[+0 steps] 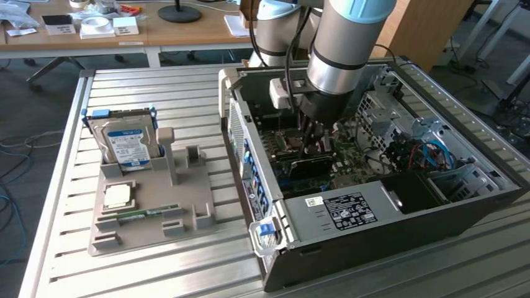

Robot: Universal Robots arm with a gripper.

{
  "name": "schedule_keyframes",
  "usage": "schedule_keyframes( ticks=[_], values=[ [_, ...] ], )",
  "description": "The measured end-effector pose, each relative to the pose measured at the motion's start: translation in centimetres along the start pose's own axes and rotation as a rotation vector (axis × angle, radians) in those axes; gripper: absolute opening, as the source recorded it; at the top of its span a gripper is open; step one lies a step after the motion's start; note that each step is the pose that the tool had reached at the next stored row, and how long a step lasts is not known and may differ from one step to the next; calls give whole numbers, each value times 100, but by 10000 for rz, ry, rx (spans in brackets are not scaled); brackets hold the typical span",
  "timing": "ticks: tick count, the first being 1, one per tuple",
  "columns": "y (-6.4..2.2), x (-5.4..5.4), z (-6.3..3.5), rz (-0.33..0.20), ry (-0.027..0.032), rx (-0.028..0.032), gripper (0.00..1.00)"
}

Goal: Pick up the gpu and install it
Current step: 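Press down on the gpu until it lock into place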

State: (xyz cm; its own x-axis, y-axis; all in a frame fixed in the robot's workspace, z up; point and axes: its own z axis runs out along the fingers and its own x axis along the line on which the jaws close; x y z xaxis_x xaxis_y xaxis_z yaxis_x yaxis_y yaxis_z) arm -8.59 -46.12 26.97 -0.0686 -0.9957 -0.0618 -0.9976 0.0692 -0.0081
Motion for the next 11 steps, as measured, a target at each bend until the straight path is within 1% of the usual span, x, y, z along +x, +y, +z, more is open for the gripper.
schedule_keyframes(
  ticks=[11],
  values=[
    [0, 1, 31, 0, -4, 2, 11]
  ],
)
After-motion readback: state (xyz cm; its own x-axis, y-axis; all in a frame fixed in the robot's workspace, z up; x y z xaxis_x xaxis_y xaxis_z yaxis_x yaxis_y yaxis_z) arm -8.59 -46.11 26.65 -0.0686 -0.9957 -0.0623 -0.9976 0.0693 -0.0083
